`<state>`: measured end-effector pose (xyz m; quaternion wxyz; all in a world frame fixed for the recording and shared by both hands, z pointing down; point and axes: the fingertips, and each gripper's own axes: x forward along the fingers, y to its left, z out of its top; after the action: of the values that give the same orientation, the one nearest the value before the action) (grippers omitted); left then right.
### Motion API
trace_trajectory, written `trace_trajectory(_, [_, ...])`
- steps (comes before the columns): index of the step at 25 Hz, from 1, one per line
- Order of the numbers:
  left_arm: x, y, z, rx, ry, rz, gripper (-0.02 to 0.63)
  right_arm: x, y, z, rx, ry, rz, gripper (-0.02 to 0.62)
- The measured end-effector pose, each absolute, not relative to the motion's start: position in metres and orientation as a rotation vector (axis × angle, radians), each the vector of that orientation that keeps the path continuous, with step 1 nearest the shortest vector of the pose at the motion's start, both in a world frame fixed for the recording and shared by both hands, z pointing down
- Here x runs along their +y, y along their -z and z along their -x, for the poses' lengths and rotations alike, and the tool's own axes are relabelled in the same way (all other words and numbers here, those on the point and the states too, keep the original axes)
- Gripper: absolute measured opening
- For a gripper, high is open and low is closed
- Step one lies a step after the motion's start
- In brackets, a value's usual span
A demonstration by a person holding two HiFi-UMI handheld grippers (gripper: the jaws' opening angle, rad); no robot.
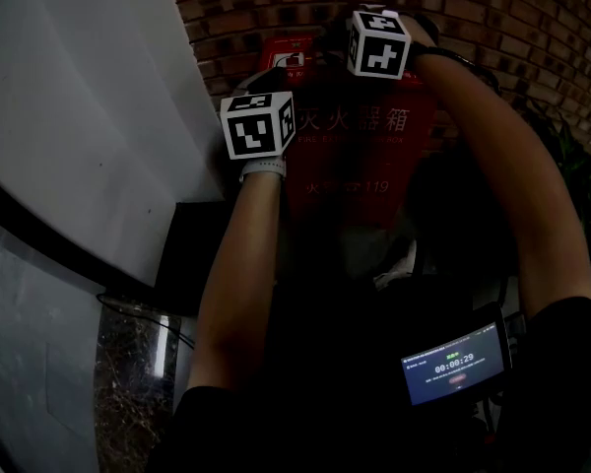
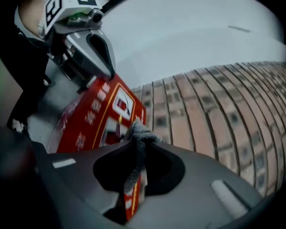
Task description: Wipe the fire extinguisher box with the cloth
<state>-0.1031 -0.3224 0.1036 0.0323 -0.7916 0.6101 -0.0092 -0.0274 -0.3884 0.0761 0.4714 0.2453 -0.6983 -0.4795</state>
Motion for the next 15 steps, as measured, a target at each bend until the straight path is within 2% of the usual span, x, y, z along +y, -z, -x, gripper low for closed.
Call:
trace_trajectory(8, [-0.323, -0.107, 0.102, 1.848, 0.021, 2.477, 0.0, -0.369, -0.109, 0.131, -1.742, 1.253, -0.446, 0.032])
trace_trajectory(15, [-0.323, -0.106, 0.103, 1.825, -0.001, 2.487, 0.0, -0.38, -0.124, 0.13, -1.718, 1.182, -0.379, 0.031])
